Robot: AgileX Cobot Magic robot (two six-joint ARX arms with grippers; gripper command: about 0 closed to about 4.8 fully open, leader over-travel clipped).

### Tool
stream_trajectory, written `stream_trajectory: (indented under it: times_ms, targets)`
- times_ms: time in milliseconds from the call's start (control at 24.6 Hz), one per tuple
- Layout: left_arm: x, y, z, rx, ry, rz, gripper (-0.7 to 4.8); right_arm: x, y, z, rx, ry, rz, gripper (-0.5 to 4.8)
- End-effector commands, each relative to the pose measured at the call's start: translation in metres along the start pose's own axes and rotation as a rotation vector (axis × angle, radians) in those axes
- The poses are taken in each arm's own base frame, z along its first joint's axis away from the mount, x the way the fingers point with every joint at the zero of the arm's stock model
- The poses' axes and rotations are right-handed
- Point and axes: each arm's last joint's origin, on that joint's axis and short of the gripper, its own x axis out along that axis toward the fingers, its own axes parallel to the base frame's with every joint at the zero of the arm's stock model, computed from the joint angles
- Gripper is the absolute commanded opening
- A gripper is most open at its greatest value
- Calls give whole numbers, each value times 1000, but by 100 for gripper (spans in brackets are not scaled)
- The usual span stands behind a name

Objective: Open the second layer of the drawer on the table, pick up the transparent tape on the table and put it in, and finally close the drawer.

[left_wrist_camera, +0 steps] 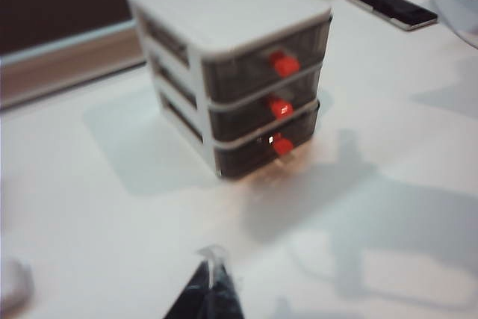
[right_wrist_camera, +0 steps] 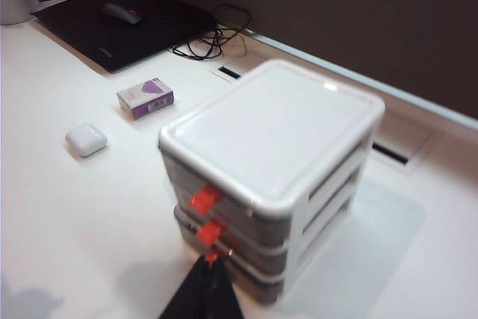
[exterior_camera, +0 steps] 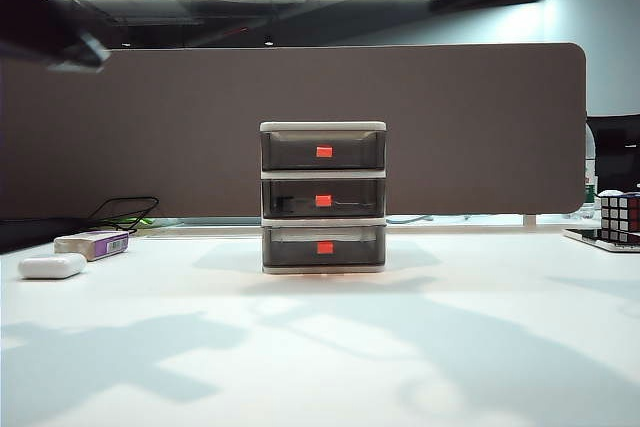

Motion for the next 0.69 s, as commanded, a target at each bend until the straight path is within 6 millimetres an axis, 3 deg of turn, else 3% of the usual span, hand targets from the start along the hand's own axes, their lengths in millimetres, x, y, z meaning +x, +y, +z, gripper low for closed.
stream_trajectory:
  times_ms: [41,447,691]
  targets:
    - [-16,-2,-17,-132,-58,40,-5,-15,9,-28,68,34,-34,-5]
    - [-66,-5,-47,-181,-232,153,-5,-73,39,-96,171,32,-144,-5]
    - [-63,-5,-55,-183,-179,161,-5,-100,51,-127,219,-25,-233,-5]
